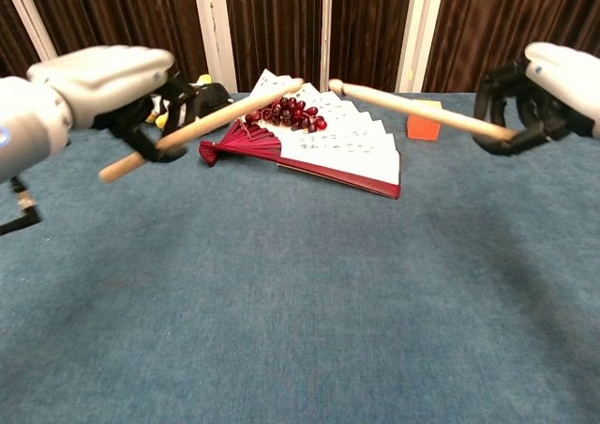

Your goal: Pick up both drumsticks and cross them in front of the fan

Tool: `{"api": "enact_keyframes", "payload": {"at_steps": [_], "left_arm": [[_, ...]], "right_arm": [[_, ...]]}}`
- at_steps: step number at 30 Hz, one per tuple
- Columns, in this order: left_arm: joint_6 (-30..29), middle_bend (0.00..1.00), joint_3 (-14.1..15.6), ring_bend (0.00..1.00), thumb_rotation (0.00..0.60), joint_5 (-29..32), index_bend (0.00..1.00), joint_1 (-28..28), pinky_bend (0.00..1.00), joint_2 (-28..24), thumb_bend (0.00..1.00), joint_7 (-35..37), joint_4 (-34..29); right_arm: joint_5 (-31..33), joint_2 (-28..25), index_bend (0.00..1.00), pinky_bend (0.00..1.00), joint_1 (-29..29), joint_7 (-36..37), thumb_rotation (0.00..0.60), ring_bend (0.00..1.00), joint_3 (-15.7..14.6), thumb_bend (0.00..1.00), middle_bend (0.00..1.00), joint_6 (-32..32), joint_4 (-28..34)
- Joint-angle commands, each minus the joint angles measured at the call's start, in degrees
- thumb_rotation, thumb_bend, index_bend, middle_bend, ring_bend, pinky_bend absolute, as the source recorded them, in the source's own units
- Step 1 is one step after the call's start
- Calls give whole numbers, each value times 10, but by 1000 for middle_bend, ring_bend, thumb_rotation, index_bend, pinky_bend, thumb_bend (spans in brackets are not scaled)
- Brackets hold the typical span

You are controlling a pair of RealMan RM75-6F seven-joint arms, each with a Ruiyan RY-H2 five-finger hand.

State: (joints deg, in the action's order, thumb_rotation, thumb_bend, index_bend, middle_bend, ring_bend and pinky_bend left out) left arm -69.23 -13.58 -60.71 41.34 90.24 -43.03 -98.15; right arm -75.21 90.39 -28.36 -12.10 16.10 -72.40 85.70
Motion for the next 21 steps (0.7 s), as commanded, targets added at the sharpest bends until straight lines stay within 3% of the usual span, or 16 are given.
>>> {"api": "enact_keyframes", "payload": {"at_steps": [1,9,21], "left_arm": [[-5,730,-22,826,600,2,614,22,936,19,632,-18,-16],[-14,730,-59,826,600,7,615,61,936,51,631,-47,-24],[-42,732,-76,826,600,23,618,89,936,70,631,-83,-50]], "right_arm": [[14,-4,856,795,-15,-29,600,777,24,622,671,-5,47],[4,-17,859,795,-20,-67,600,777,32,622,673,-25,131],[15,-33,860,795,-16,-89,600,777,31,622,674,-40,188]]}}
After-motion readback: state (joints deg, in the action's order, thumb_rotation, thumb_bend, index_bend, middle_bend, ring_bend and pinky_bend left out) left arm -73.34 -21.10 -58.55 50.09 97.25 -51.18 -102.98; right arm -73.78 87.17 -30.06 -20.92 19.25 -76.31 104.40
